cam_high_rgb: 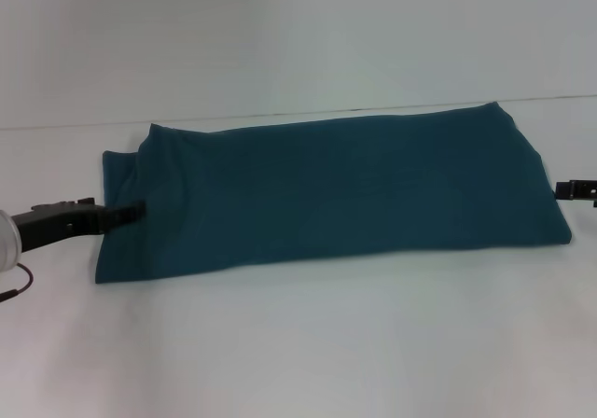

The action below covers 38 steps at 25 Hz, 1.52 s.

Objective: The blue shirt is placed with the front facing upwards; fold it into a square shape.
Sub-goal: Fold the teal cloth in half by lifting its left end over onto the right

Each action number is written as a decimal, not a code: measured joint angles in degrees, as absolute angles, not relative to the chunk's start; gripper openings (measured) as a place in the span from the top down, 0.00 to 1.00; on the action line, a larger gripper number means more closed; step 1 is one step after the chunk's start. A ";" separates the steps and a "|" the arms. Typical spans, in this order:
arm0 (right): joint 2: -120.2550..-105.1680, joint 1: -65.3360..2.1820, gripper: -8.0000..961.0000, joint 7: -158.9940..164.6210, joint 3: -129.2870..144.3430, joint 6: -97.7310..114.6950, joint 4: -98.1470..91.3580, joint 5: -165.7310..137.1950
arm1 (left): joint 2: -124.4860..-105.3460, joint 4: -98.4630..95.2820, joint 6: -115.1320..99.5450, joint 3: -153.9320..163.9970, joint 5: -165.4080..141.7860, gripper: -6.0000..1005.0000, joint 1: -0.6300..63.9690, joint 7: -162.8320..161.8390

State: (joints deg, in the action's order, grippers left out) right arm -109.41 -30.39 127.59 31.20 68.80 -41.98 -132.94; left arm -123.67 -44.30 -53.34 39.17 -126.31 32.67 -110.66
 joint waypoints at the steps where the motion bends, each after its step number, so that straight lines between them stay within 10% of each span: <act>1: -109.44 -30.44 0.11 127.62 31.21 68.81 -41.75 -132.99 | -123.66 -44.30 -53.35 39.17 -126.47 0.10 32.64 -110.68; 38: -108.36 -30.07 0.19 126.38 30.88 69.01 -42.36 -132.90 | -122.06 -54.62 -75.65 36.35 -135.06 0.10 29.53 -132.29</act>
State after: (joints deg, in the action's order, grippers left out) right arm -108.36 -30.07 126.38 30.89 69.01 -42.36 -132.90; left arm -122.06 -54.62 -75.65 36.35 -135.06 29.53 -132.29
